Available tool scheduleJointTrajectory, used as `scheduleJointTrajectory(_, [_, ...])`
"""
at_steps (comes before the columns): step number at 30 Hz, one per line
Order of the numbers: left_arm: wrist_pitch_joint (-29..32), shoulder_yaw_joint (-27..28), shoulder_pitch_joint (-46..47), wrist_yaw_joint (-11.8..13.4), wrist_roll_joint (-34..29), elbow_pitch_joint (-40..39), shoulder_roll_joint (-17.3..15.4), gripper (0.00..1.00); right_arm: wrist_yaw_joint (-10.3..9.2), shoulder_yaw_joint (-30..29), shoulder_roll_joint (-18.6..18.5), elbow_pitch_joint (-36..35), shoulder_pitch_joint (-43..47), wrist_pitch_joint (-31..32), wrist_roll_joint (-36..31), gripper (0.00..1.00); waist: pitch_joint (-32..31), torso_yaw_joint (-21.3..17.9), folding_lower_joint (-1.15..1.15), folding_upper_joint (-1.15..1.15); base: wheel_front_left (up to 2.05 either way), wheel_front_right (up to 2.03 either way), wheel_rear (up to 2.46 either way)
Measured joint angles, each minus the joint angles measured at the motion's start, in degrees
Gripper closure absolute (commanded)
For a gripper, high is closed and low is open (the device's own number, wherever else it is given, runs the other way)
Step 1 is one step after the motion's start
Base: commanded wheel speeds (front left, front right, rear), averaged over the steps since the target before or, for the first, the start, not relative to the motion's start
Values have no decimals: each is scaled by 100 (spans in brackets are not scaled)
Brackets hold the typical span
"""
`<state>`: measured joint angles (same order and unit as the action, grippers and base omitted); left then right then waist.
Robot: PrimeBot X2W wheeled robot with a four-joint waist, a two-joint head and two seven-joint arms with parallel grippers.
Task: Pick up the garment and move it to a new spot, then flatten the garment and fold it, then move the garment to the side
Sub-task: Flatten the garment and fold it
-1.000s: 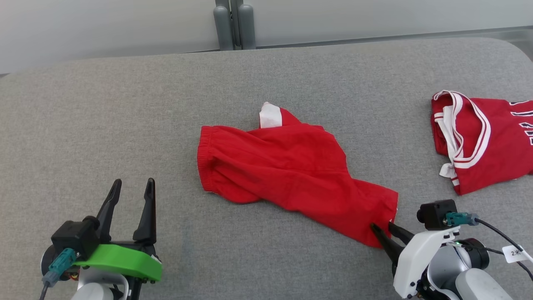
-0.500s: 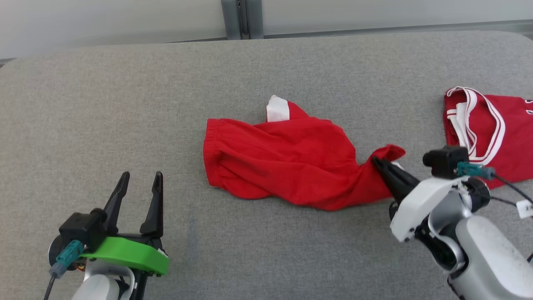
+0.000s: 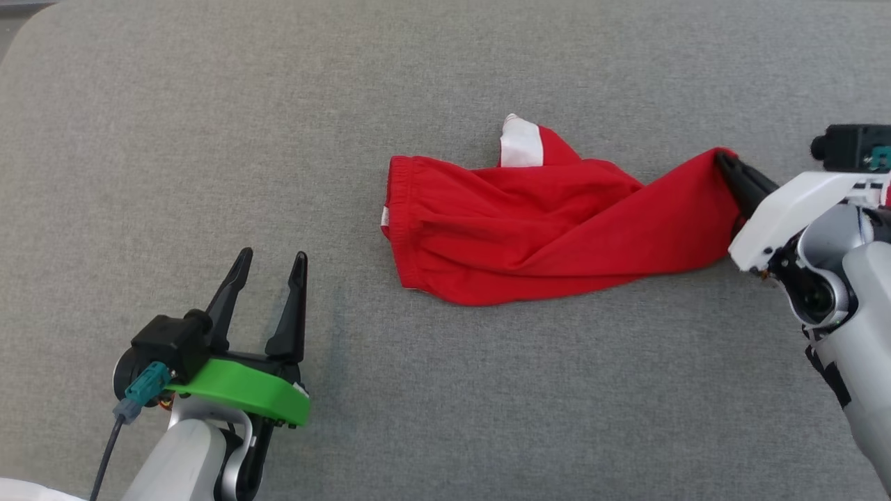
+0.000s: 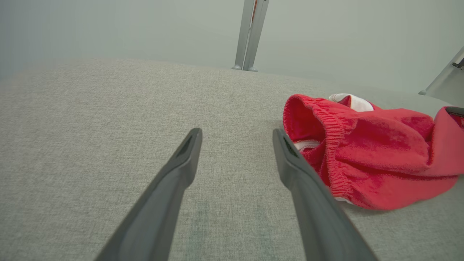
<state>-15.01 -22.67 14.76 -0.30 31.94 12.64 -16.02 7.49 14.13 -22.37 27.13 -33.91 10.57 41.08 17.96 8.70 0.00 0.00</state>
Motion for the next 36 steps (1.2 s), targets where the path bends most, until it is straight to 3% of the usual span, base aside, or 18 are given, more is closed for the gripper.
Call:
scheduleJointTrajectory(4, [-1,15,48,-49,-38,71,53,0,0,47,-32,525,-452,-80,243,100,128,131,0,0,0,0,0])
scheduleJointTrajectory(6, [-1,25,85,-75,-67,86,76,0,0,113,-11,760,-658,-103,385,87,175,172,0,0,0,0,0])
scheduleJointTrajectory(8, [-1,37,114,-103,-88,118,88,0,0,202,13,1125,-897,-141,359,56,212,202,0,0,0,0,0])
scheduleJointTrajectory(9, [-1,47,121,-114,-100,136,94,0,0,219,33,1273,-983,-157,363,0,214,207,0,0,0,0,0])
scheduleJointTrajectory(13, [-1,64,121,-155,-142,232,156,0,-1,378,151,1974,-1215,-415,207,0,106,206,0,0,0,0,0])
scheduleJointTrajectory(20, [-2,165,-103,-167,-224,282,163,0,0,816,227,1987,-970,-1404,25,0,-347,111,0,0,0,0,0])
scheduleJointTrajectory(26, [-2,225,-404,-114,-226,221,109,0,0,933,185,1486,-392,-2308,-70,0,-817,-108,0,0,0,0,0])
scheduleJointTrajectory(36, [-2,315,-773,-27,-220,37,93,0,0,238,495,94,1436,-2558,-783,0,-1250,-615,0,0,0,0,0])
